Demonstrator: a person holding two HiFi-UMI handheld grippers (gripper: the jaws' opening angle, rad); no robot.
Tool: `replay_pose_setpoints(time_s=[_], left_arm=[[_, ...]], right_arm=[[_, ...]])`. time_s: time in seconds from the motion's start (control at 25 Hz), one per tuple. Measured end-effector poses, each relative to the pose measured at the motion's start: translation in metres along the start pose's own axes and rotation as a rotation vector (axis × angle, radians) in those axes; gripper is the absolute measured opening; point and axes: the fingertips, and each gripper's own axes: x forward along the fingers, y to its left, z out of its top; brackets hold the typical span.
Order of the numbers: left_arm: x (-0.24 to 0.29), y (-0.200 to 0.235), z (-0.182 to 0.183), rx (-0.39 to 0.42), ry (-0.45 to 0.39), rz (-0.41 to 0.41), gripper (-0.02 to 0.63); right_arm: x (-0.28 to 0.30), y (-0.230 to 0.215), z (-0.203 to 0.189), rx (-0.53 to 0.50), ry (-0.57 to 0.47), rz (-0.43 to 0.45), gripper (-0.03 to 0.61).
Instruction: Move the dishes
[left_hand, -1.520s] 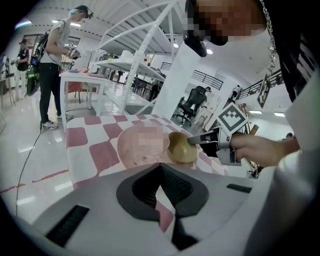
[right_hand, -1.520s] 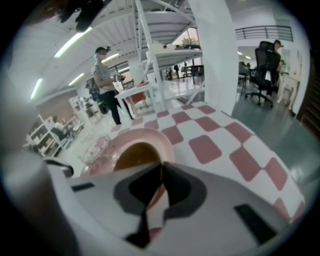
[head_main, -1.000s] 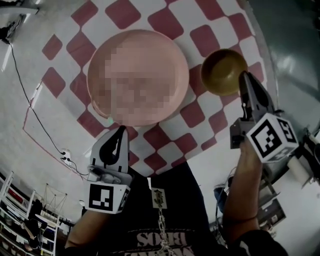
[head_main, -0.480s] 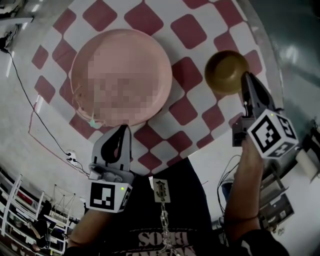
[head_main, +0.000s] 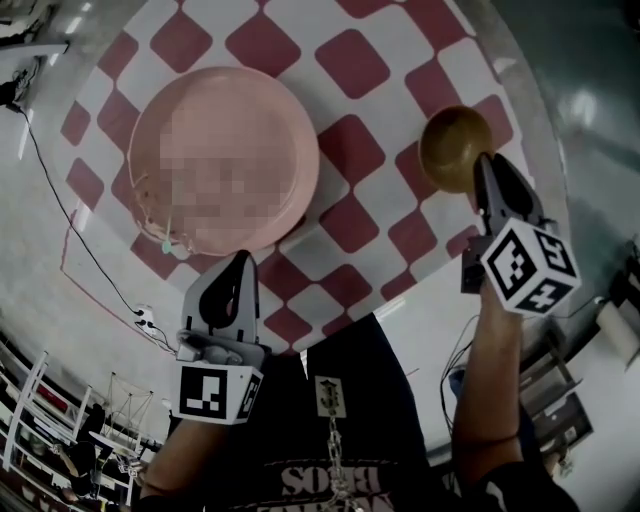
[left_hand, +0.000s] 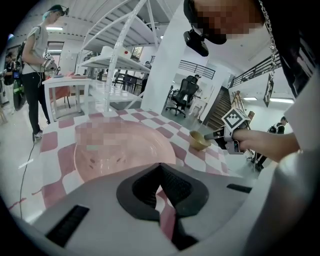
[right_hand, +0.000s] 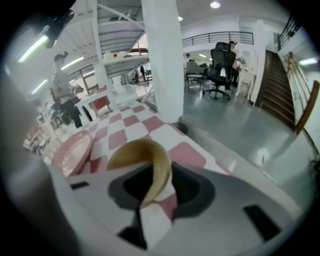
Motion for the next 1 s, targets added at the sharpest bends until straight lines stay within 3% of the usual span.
replay_pose_setpoints(time_s=[0.04, 0.24, 0.36, 0.52, 0.68, 1.0], left_arm=[[0.0, 0.0, 0.0, -0.001, -0.003, 0.003, 0.026], [-0.005, -0.003, 0.001, -0.008, -0.025, 0.01, 0.026], [-0.013, -0.001, 0.002, -0.006, -0.032, 0.016, 0.026], [-0.026, 0.013, 0.012, -0.005, -0.068, 0.053, 0.026], [-0.04, 0.037, 0.012, -0.027, -0.081, 0.078, 0.026], [-0.063, 0.078, -0.007, -0.082, -0.059, 0.099, 0.026]], right_arm=[[-0.002, -0.001, 0.003, -0.011, -0.012, -0.006, 0.148], [-0.021, -0.002, 0.021, -0.096, -0.07, -0.051, 0.15], [-0.035, 0.012, 0.029, -0.13, -0.085, -0.034, 0.15], [-0.047, 0.058, 0.034, -0.165, -0.086, 0.053, 0.149], [-0.045, 0.128, 0.02, -0.219, -0.049, 0.178, 0.046], [-0.037, 0.28, 0.003, -0.302, -0.01, 0.411, 0.041]])
